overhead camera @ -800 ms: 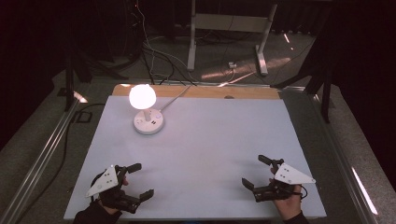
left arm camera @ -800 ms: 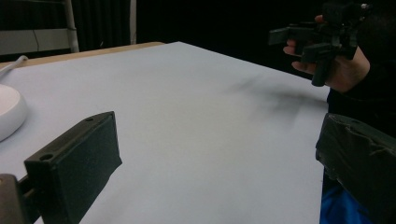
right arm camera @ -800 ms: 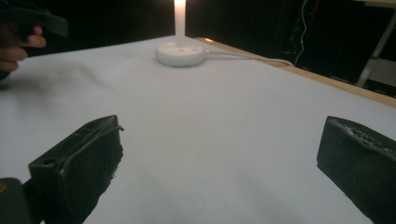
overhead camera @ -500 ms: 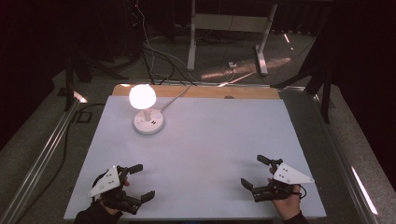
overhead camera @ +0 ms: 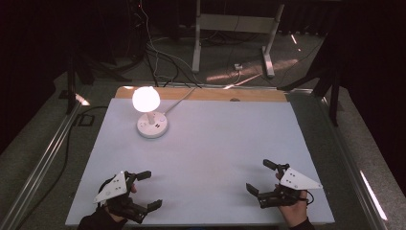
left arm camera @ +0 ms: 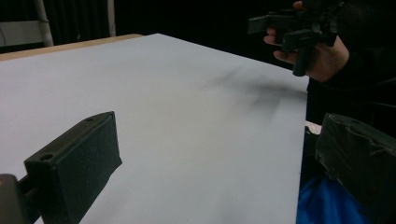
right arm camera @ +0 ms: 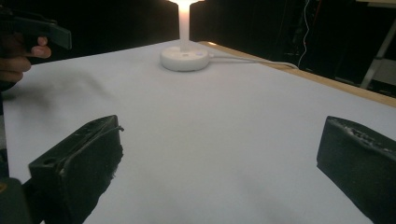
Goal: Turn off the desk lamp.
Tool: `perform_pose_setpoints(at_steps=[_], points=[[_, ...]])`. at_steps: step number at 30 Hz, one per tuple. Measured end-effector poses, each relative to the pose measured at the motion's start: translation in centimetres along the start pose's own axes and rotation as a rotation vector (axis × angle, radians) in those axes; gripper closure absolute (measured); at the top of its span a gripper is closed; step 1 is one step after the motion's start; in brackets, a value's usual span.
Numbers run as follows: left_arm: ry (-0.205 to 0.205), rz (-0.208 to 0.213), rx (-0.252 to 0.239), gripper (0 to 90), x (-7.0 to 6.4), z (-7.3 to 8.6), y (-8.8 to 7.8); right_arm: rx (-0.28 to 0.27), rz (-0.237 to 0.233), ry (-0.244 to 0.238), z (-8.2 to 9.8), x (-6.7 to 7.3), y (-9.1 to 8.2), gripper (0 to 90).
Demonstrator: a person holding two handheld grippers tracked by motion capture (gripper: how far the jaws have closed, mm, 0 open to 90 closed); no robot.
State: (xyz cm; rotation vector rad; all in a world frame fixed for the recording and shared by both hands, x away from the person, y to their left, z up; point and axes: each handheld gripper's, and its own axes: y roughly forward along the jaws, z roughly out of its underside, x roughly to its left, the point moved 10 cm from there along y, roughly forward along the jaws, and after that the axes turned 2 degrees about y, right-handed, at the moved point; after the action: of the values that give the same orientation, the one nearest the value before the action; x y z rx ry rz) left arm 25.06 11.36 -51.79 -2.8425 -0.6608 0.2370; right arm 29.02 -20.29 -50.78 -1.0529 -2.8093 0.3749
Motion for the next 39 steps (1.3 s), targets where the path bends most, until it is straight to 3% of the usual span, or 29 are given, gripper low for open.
perform_pose_setpoints(at_steps=[6, 10, 16, 30, 39], points=[[0.005, 0.018, 0.023, 0.4, -0.7, -1.0, 0.3, -0.01, 0.007, 0.005, -0.3, 0.0, -0.1, 0.0], [0.014, 0.035, 0.01, 0.4, -1.1, -2.3, 0.4, -0.024, 0.011, 0.009, -0.7, -0.1, -0.2, 0.0], [0.036, 0.035, 0.01, 0.4, -0.6, -3.6, 0.1, -0.033, 0.01, 0.013, -0.9, 0.0, -0.3, 0.0], [0.053, -0.025, -0.014, 0.4, 2.2, -7.1, -0.7, -0.039, 0.01, 0.02, -1.0, -0.1, -0.4, 0.0], [0.046, -0.088, -0.022, 0.4, 4.3, -8.2, -0.7, -0.043, 0.008, 0.021, -1.2, -0.1, -0.4, 0.0]])
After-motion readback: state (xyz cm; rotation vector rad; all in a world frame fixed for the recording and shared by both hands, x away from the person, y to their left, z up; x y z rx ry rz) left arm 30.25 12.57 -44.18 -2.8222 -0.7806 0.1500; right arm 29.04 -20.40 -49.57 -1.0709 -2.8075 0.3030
